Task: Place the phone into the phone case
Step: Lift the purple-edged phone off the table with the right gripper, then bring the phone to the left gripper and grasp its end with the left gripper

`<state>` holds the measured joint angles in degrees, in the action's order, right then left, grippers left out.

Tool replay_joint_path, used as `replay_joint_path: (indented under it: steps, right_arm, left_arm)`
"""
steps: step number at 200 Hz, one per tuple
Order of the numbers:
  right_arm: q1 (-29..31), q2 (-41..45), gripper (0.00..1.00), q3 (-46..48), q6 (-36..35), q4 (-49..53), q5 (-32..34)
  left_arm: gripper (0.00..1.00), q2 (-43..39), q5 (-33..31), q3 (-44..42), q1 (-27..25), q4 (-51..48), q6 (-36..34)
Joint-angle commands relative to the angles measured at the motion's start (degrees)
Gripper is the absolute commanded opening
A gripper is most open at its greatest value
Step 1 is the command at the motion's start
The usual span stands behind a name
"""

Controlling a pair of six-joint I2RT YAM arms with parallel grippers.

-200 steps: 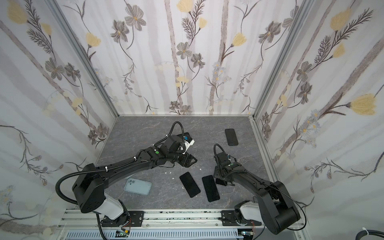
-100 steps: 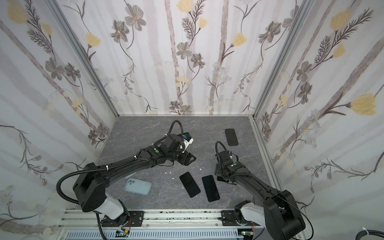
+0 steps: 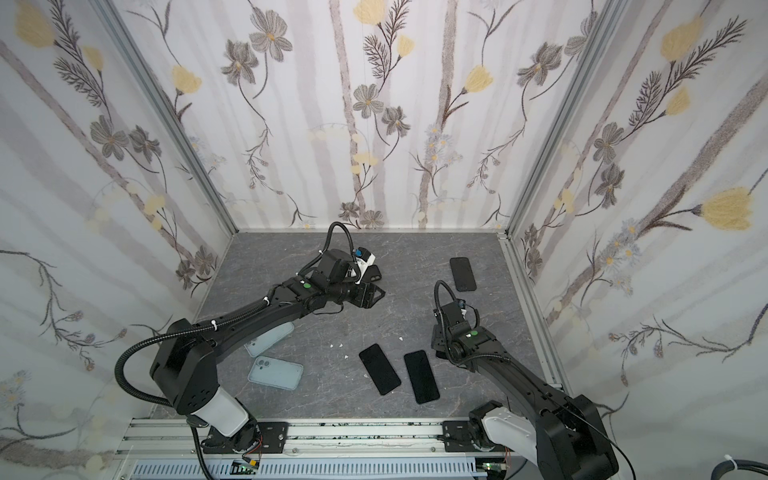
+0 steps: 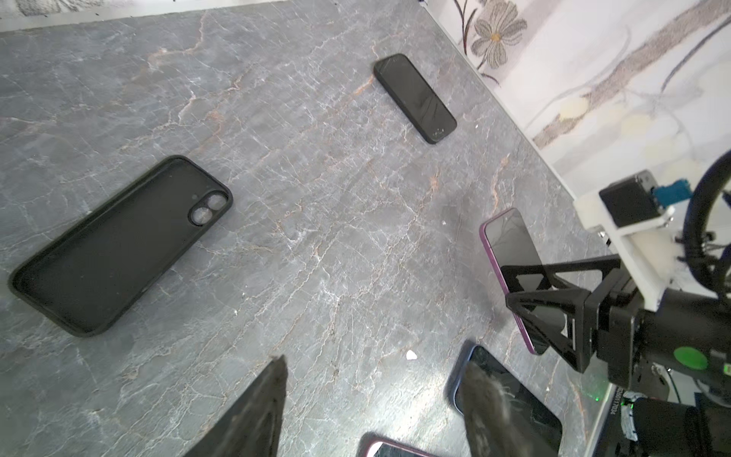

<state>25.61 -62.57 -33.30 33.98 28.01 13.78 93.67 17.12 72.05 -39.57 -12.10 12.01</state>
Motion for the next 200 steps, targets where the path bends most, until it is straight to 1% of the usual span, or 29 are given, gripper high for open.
replay_joint_path:
  steps: [1, 9, 13, 45, 97, 137, 156, 178, 200]
  right_arm:
    - [0.1, 1.7, 0.64, 0.6, -0.9, -2.7, 0.4]
    - [0.1, 2.4, 0.64, 0.8, -1.2, -3.2, 0.0]
    - [0.0, 2.7, 0.64, 0.9, -1.3, -3.4, -0.3]
    - [0.1, 3.9, 0.64, 0.3, -2.1, -3.7, -0.7]
    - [0.3, 4.2, 0.64, -2.4, -5.3, -4.0, -0.4]
    - [0.8, 5.3, 0.64, -4.0, -8.8, -6.7, -2.4]
    - [1.1, 5.8, 0.64, -4.4, -10.5, -8.5, -4.2]
    - [2.6, 6.1, 0.63, -5.4, -12.8, -9.8, -5.4]
    - [4.6, 6.8, 0.64, -6.2, -15.3, -11.7, -6.5]
  left_arm:
    - [0.69, 0.7, 2.6, 1.7, 0.5, 0.8, 2.7]
    - [0.69, 1.2, 2.8, 1.6, 0.6, 0.2, 2.9]
    - [0.69, 1.4, 3.1, 3.7, 0.6, 0.0, 3.1]
    - [0.69, 4.5, 5.8, 8.7, 0.9, -1.9, 4.6]
    - [0.69, 8.0, 6.3, 16.4, 1.3, -5.4, 6.3]
    - [0.69, 11.8, 11.2, 22.2, 1.3, -7.9, 6.1]
    - [0.69, 14.0, 12.3, 24.9, 1.1, -9.5, 5.8]
    - [0.69, 15.6, 13.7, 26.7, 0.5, -11.1, 4.5]
    - [0.69, 16.6, 17.3, 27.3, 0.0, -11.5, 4.6]
